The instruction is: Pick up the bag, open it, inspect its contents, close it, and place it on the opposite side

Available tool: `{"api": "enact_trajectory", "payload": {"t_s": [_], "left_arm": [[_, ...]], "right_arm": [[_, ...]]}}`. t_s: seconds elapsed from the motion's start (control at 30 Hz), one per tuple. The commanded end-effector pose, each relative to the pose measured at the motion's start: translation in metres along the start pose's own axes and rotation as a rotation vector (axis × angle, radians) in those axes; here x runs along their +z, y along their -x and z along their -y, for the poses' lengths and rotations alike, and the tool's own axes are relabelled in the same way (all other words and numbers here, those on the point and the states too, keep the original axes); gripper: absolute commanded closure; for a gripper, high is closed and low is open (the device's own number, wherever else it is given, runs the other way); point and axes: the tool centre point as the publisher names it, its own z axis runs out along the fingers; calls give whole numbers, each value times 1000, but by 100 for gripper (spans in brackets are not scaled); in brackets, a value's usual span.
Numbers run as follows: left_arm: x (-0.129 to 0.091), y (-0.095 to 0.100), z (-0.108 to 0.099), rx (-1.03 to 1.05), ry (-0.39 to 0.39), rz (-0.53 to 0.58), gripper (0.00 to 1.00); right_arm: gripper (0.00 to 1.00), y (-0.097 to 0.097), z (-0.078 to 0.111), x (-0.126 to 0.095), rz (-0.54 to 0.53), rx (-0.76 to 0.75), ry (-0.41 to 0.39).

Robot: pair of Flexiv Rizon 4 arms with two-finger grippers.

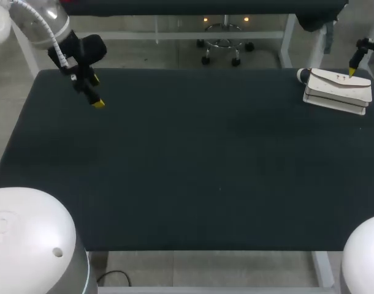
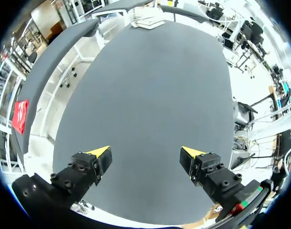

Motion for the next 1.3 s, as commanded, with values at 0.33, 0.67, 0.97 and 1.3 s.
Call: {"api": "enact_trajectory", "payload": {"t_s": [0.33, 0.67, 0.97, 1.3], "left_arm": [[32, -2, 19, 431, -296, -101, 0], [40, -1, 25, 398, -307, -128, 0], [43, 0, 27, 384, -295, -122, 0], [63, -2, 41, 281, -298, -84, 0]], "right_arm": [[0, 30, -10, 17, -97, 23, 12], [0, 49, -26, 24, -115, 57, 31], [0, 63, -43, 33, -133, 99, 30], [0, 71, -51, 45, -166, 124, 37]]}}
